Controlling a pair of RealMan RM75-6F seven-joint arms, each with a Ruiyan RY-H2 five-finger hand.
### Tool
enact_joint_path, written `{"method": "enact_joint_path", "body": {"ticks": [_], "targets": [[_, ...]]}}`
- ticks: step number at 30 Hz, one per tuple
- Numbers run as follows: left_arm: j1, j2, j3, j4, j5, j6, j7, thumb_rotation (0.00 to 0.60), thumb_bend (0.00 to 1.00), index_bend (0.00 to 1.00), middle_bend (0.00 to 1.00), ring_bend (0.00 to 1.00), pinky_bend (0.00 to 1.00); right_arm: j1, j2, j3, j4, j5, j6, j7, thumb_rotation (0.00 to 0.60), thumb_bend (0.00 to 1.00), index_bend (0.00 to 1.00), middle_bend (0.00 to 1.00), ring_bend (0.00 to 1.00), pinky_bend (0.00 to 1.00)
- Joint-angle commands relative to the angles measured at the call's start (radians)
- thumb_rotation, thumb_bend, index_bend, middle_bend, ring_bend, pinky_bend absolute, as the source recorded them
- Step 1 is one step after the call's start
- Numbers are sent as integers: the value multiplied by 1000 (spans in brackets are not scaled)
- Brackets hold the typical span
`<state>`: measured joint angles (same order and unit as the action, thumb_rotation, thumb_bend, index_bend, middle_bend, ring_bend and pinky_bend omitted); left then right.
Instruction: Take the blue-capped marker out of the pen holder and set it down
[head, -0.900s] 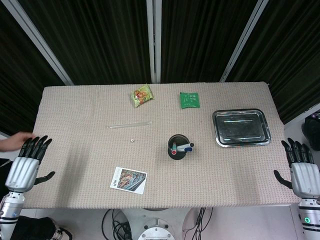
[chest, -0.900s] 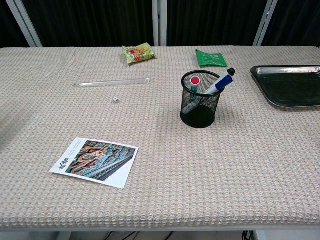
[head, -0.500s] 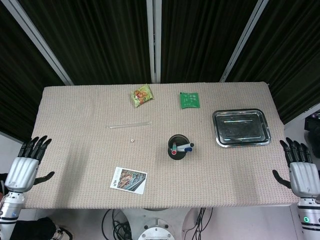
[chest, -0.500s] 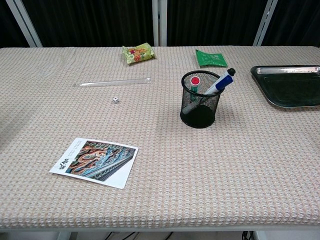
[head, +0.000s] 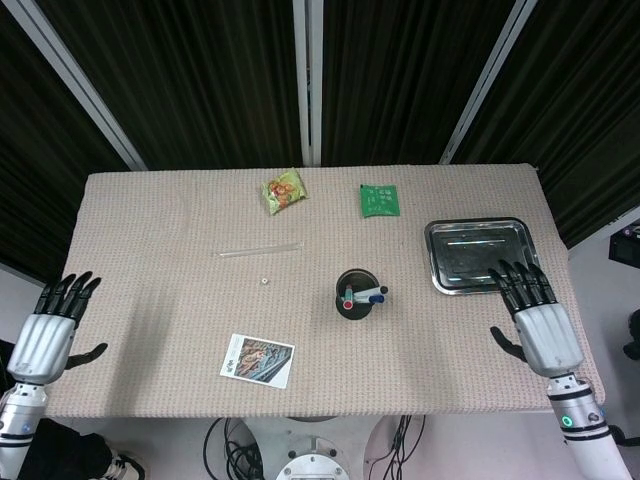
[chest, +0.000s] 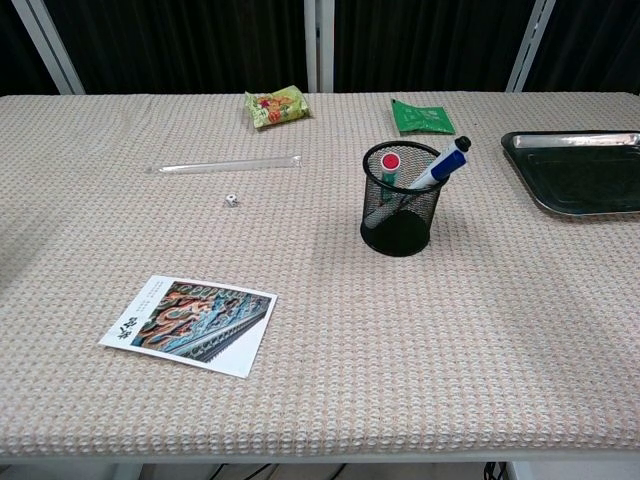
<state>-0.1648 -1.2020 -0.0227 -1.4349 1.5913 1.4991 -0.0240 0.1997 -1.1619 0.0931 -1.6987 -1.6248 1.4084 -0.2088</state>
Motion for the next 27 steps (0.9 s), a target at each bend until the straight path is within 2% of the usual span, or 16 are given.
{"method": "enact_joint_path", "body": {"ticks": [1, 10, 19, 27], "targets": [[2, 2, -1, -2, -1, 5, 0, 600, 124, 48, 0, 0, 16, 94, -26, 25, -47, -17, -111, -60, 600, 176, 1, 0, 0, 0], [9, 1, 2, 3, -17, -4, -7, 600, 124, 48, 0, 0, 16, 257, -158, 79, -36, 73, -307, -212, 600, 176, 64, 0, 0, 0], [14, 5, -1, 18, -32, -10, -29, 600, 124, 48, 0, 0, 16, 312, -268, 84, 27, 124, -326, -285, 600, 176, 266, 0, 0, 0], [21, 9, 0, 23, -37, -7, -42, 600, 124, 48, 0, 0, 16, 335, -316, 83, 71, 124, -299, -276, 600, 193, 364, 0, 0, 0]]}}
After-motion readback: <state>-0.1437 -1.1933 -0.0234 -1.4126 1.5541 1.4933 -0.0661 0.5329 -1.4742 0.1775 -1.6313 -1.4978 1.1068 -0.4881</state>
